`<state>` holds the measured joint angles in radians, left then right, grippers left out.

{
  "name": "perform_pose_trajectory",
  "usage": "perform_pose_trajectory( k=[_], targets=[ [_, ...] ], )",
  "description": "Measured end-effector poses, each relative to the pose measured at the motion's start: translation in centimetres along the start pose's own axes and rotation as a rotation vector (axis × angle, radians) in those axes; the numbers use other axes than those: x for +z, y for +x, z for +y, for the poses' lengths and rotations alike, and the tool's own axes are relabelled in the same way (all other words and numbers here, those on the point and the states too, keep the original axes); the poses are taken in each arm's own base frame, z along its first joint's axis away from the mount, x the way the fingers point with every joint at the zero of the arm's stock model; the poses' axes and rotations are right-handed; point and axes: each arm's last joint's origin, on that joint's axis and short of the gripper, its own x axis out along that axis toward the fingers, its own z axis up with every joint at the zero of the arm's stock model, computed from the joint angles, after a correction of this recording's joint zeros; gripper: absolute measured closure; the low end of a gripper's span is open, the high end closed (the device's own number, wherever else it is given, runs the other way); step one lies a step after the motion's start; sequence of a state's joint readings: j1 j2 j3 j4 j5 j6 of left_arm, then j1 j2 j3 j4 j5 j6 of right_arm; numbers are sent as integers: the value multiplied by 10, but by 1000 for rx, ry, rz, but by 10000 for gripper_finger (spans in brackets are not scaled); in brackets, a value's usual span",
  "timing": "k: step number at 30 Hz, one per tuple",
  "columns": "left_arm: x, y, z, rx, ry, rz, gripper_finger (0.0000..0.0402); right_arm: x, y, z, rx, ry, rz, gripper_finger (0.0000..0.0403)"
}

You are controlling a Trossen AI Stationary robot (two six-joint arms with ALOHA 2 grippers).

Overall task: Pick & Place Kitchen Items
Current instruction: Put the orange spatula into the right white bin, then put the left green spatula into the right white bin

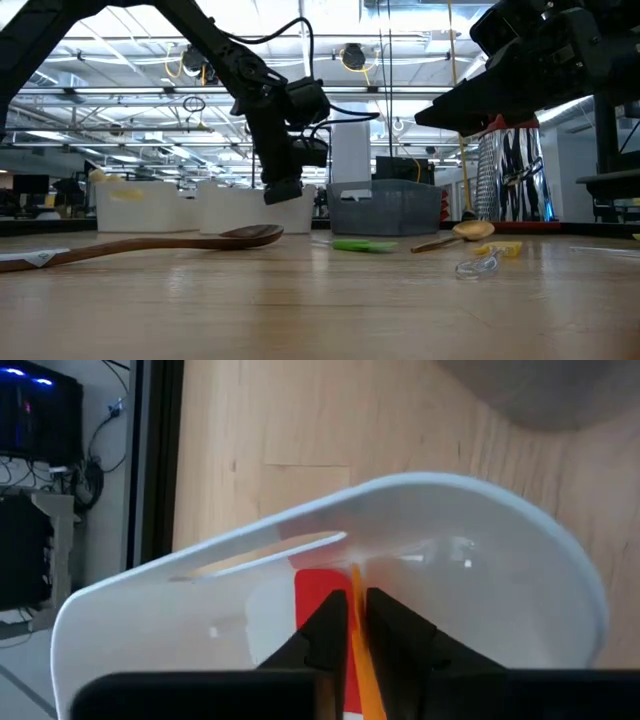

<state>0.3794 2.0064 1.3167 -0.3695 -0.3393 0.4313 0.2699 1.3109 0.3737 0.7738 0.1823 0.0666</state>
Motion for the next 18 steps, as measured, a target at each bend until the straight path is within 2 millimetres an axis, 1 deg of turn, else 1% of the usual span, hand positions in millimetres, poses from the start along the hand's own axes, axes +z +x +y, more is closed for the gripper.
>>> perform_pose_trajectory(
  k=[4, 8, 13, 18],
  targets=[
    [1, -1, -2, 1, -42, -7, 316, 0, 0, 0, 0, 0, 0, 190],
    [4, -4, -6, -4, -35, -17, 292, 0, 0, 0, 0, 0, 0, 190],
    [9, -13, -14, -32, -2, -51, 287, 0, 0, 0, 0, 0, 1, 190],
    [17, -37, -14, -21, 12, -112, 288, 0, 0, 0, 0, 0, 1, 190]
  ],
)
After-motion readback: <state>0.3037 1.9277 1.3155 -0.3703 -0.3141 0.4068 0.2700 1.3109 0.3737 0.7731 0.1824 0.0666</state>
